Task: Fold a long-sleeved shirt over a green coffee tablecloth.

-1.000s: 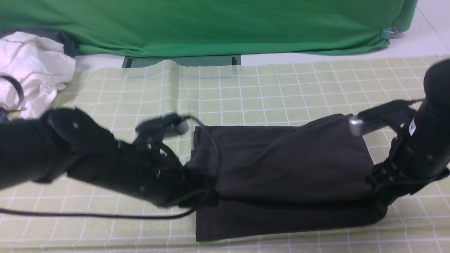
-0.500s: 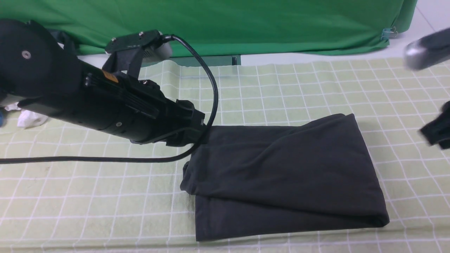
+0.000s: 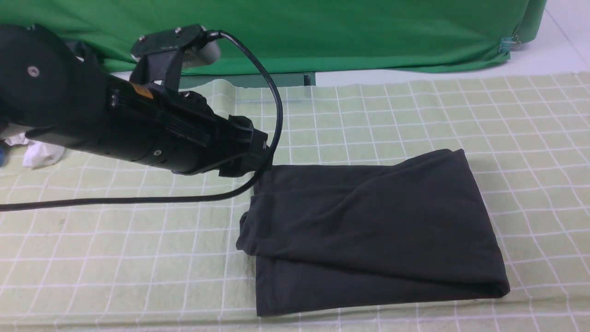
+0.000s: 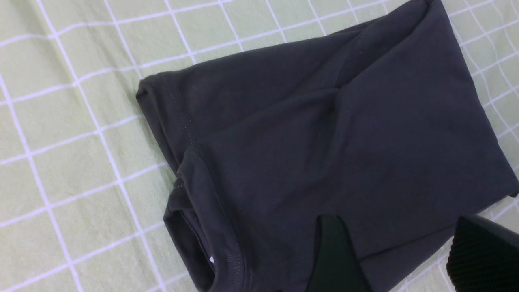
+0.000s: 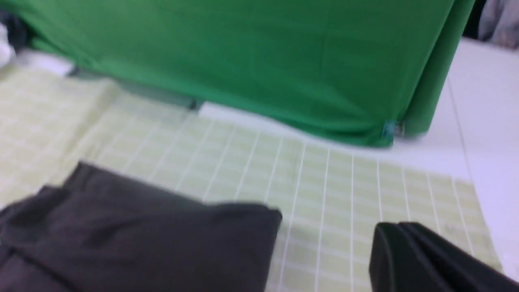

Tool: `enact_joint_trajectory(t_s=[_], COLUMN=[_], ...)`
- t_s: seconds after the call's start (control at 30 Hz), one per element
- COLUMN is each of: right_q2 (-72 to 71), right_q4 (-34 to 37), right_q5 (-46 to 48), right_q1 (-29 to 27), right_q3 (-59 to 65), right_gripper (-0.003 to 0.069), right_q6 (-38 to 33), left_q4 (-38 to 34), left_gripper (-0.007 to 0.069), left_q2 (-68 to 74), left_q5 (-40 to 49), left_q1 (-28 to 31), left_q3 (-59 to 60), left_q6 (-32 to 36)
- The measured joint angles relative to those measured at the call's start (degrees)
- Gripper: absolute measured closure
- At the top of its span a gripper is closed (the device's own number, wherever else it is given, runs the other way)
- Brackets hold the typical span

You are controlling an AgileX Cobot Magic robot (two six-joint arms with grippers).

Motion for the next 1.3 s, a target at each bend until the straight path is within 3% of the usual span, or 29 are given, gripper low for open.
enact_joint_trajectory(t_s=[0.23,0.37,0.67,1.3], right_q2=[-5.13,-5.30,-5.40,-6.28], right_q4=[0.00,0.00,-0.10,-0.31], right_q5=[-22.86,-32.10,-35.01,-35.31], right_q1=[0.00,-0.04,-0.04,-0.04], right_q3=[19.95,25.23,25.96,27.69], right_gripper=[0.0651,0.0651,0.0636,0.0576], right_q6=[0.00,0.00,0.00,0.00], left_q4=[0.20,0.39,0.92,3.59], left_gripper=[0.0241,0.0241,0.0241,0.0241], left_q2=[0.06,0.06,0.06,0.06], left_q5=[-0.28,-0.41,-0.42,-15.19], left_q1=[0.00,0.00,0.00,0.00], left_q3=[0.00,0.00,0.00,0.00], left_q6=[-0.05,-0.23,-0.23,-1.48])
